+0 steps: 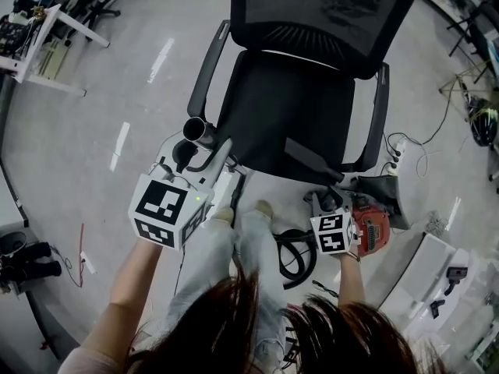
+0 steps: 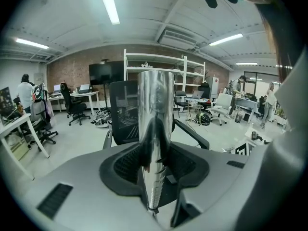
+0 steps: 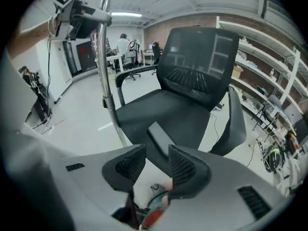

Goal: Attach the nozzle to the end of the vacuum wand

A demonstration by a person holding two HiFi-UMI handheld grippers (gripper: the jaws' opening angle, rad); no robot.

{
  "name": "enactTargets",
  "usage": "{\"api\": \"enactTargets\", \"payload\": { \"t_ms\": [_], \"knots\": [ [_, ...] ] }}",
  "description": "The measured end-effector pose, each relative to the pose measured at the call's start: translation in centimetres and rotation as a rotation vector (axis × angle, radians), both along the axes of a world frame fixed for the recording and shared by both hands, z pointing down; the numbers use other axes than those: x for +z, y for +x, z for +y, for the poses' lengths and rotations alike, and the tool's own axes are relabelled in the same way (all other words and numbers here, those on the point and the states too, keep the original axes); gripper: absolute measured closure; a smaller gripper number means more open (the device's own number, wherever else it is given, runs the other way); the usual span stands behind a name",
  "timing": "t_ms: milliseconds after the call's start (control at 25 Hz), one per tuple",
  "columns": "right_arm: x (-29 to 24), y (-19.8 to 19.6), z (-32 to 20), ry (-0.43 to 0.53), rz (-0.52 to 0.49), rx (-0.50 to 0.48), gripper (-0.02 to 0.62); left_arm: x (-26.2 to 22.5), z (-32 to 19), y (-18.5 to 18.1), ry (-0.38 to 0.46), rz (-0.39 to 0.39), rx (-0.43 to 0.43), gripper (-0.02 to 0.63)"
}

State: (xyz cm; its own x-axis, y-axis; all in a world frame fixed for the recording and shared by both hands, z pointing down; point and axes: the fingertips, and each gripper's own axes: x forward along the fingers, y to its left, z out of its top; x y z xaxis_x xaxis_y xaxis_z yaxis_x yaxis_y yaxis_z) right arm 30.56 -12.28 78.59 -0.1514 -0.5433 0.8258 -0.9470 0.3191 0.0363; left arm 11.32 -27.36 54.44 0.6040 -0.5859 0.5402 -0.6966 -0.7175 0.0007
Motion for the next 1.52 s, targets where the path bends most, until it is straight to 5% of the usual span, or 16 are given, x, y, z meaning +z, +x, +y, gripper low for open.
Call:
{"api": "enactTargets", "payload": {
  "t_ms": [440,840,1520],
  "knots": [
    [8.1,1.8,-2.5,-0.089,0.146,-0.136,0.418,0.3,-0.4,0.6,0.003,0.089,-0.035,0.448],
    [13.3,5.6,-4.3,-0.218,0.266,-0.173,0.403,1.4,0.1,0.3,-0.035,0.043,-0.029,0.448],
    [18.7,6.5,-4.8,-0.428,0.350,-0.229,0.403,0.8,-1.2,0.9,-0.022,0.091,-0.054,0.448]
  ]
}}
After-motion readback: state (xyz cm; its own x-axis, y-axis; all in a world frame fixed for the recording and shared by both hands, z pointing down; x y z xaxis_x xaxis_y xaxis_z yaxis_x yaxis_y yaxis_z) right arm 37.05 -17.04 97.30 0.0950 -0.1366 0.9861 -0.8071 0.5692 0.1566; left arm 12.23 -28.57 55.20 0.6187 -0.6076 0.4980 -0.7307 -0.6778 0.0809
